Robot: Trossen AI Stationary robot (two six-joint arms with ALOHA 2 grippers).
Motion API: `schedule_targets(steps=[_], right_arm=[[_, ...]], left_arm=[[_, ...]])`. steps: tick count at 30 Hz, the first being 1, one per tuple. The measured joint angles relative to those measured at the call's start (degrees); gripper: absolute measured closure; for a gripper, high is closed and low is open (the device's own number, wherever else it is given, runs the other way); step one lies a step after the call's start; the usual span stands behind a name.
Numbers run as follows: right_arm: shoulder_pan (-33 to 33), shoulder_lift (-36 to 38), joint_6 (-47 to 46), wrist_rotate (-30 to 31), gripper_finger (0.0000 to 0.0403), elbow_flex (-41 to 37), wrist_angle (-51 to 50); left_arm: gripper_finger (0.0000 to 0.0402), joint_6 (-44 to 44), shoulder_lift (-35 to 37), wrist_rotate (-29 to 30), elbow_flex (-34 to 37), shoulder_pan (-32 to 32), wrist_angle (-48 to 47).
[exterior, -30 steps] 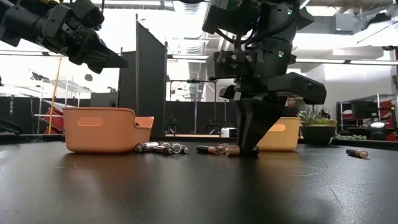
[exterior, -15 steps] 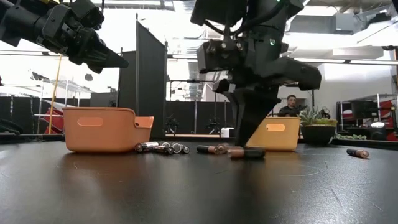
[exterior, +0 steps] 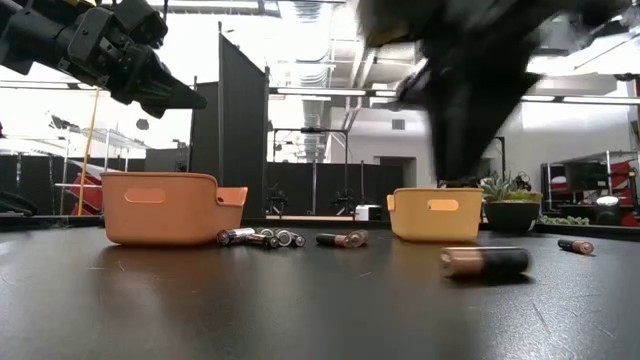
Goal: Sort batteries
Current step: Put the big brown battery into the yellow bin
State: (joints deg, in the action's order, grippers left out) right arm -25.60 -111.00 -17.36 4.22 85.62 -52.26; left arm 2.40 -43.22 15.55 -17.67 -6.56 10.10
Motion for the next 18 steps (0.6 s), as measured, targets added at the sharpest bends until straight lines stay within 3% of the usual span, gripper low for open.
schedule_targets(steps=[3, 6, 11, 18], right_arm=[[-7.2, -1.1, -2.5, 2.3, 0.0171, -0.2, 5.7], [-11.3, -5.0, -6.9, 8.4, 0.0136, -0.2, 8.2], [-12.2, -10.7, -10.2, 11.8, 0.0127, 1.8, 8.2], [-11.7, -15.4, -8.8, 9.8, 0.0127, 7.3, 2.8]], left_arm=[[0.0401, -1.4, 0.0, 0.0, 0.0, 0.0, 1.1], [0.0401, -2.1, 0.0, 0.0, -0.1, 0.0, 3.3], [0.0401, -0.3, 0.0, -0.8, -0.3, 0.0, 5.1], [0.0401, 2.7, 0.0, -1.9, -0.3, -0.8, 2.9]])
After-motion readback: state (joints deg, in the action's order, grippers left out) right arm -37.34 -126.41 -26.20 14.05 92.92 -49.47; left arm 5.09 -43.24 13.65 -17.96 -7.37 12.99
